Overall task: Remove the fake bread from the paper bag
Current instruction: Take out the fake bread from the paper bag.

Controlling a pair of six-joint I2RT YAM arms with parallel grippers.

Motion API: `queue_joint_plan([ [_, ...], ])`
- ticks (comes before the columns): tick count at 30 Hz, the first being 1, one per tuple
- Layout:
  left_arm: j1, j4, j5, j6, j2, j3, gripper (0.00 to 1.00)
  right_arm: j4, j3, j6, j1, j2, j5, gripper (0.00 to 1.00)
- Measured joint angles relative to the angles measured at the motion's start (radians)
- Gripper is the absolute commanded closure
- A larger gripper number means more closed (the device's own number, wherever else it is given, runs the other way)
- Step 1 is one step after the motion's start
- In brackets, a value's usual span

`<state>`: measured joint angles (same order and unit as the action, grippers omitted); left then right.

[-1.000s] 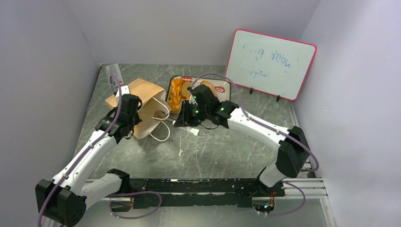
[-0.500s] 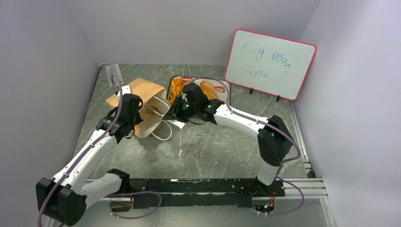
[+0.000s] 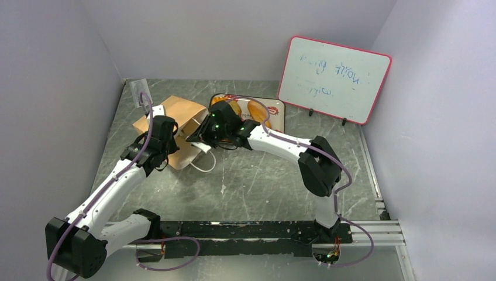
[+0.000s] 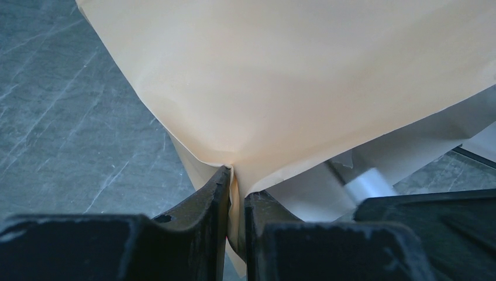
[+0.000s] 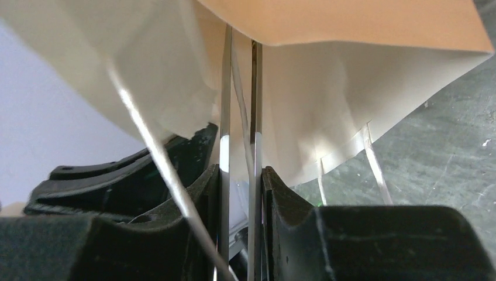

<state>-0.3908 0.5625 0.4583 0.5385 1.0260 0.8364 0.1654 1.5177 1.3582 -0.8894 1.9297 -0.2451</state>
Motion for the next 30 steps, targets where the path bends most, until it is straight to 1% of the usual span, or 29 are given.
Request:
queue_joint_plan([
  [9,-0.005,-0.010,-0.016,-0.008,0.004,0.000,0.93,-0.004,-0.018,0.077,-0.037,0.031,0.028,0.69],
  [16,-0.006,-0.012,-0.026,-0.016,0.016,0.000,0.93,-0.045,-0.069,0.130,-0.035,0.031,0.059,0.65],
  [24,-0.006,-0.011,-0.036,-0.026,0.020,0.000,0.93,-0.113,-0.090,0.175,-0.024,0.047,0.083,0.59],
  [30,-0.006,-0.011,-0.039,-0.027,0.019,0.000,0.93,-0.148,-0.092,0.187,-0.013,0.064,0.105,0.58],
])
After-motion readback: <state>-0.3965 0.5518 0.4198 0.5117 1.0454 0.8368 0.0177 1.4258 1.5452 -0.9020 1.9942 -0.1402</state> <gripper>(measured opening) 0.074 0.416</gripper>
